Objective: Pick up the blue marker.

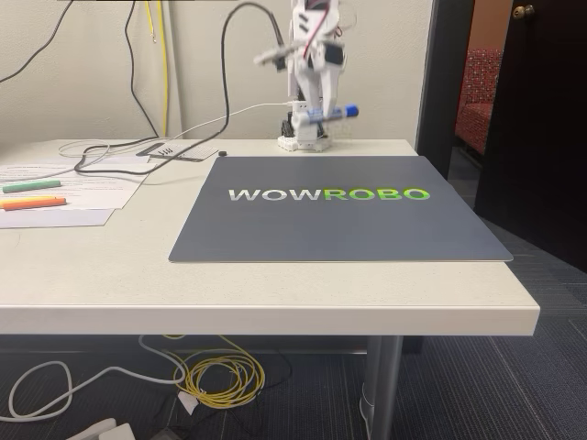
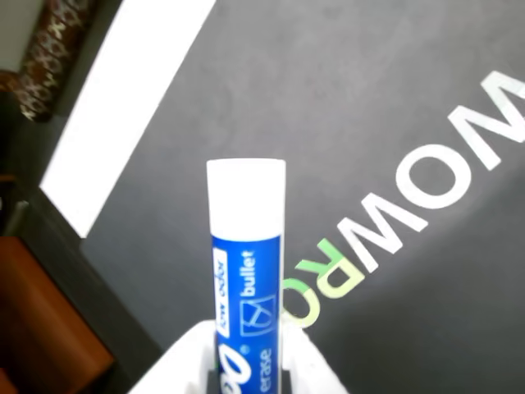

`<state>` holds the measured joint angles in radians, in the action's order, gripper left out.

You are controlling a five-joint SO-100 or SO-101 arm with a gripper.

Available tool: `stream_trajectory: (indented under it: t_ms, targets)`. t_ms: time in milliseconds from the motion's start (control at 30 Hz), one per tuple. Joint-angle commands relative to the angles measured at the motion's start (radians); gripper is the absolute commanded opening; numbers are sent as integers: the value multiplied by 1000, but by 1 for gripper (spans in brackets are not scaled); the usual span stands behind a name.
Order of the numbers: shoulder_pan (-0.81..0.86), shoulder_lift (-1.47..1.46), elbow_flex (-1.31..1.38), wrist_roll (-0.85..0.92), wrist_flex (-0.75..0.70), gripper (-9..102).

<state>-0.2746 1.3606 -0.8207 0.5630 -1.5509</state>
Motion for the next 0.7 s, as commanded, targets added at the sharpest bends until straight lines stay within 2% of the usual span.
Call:
stream_trajectory:
  t_ms: [0,333,467,600,667]
  targets:
    - [-11,132,34,-81,-28,4]
    - [-6,365,-6,-336,-123,3]
    - [-2,595,-265,-393,-14,3]
    - [8,726,-434,-416,26,2]
    - [14,834,-583,-437,103,2]
